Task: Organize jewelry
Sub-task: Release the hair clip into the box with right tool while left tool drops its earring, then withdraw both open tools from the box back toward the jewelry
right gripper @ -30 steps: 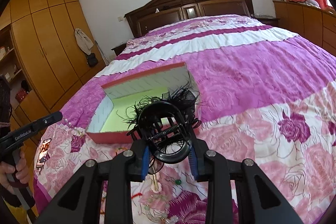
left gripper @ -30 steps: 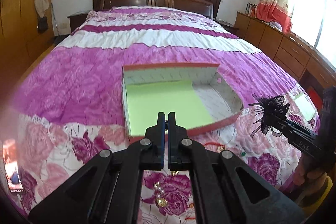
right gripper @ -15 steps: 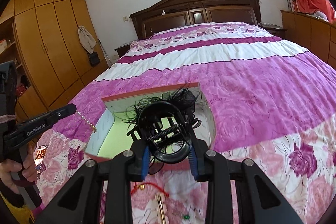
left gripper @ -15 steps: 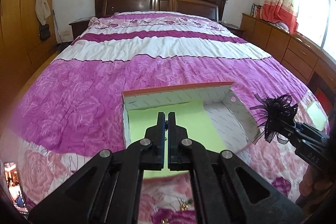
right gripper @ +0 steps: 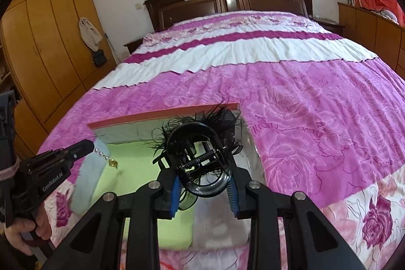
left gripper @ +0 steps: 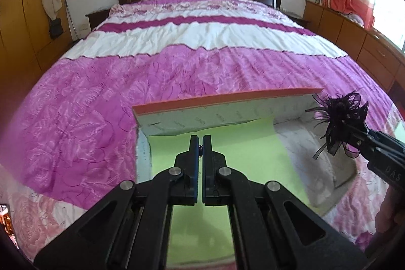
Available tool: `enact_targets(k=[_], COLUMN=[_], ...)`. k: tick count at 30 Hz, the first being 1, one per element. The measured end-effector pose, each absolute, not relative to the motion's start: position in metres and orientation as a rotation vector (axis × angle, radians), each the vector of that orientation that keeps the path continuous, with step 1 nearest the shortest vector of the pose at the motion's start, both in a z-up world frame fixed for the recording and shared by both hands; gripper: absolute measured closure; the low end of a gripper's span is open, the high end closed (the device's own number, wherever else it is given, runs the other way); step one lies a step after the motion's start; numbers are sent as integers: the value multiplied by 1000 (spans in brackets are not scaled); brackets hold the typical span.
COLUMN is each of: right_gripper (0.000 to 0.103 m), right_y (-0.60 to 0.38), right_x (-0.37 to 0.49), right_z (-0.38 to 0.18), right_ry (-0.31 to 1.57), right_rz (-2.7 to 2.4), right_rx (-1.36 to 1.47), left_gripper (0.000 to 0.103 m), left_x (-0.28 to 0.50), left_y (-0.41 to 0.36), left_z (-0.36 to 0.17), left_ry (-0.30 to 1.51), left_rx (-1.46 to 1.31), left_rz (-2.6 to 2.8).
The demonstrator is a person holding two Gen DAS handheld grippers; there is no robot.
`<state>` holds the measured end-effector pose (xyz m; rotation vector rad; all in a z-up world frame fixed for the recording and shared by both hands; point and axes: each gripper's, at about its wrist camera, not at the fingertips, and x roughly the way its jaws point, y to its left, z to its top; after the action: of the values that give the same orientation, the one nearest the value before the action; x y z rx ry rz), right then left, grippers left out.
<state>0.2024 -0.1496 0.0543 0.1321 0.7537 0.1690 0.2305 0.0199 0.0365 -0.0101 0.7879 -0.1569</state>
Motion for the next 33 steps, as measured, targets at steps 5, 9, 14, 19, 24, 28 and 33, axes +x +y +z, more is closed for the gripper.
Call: enact_targets(k=[5,9,14,19,24,28,33], right_gripper=[70,70,70,68,52,50,49], right_y=[-152,-156,-156,-153,-156,-158,-162], right_x=[229,243,252,254,252,245,232], right_z=[35,20,5,3,9,18,30], right_ry=[816,863,907,912,896,877,851], right_rz=[135,106,102,97,118,123,132], right_rx=[120,117,116,100,152,163,178], left_gripper=[103,103,103,103,76,75,75], left_x=[246,254,259,260,254,247,236], left_y=[15,14,12,10,12,12,10], left_z=[20,9,-4,-4,0,6,16], left_ry=[835,870,911,924,914,905,885], left_rx=[-18,-8,2,12,-10,-15,-14], left_rz=[-142,-132,-123,-119,-128,-137,-148])
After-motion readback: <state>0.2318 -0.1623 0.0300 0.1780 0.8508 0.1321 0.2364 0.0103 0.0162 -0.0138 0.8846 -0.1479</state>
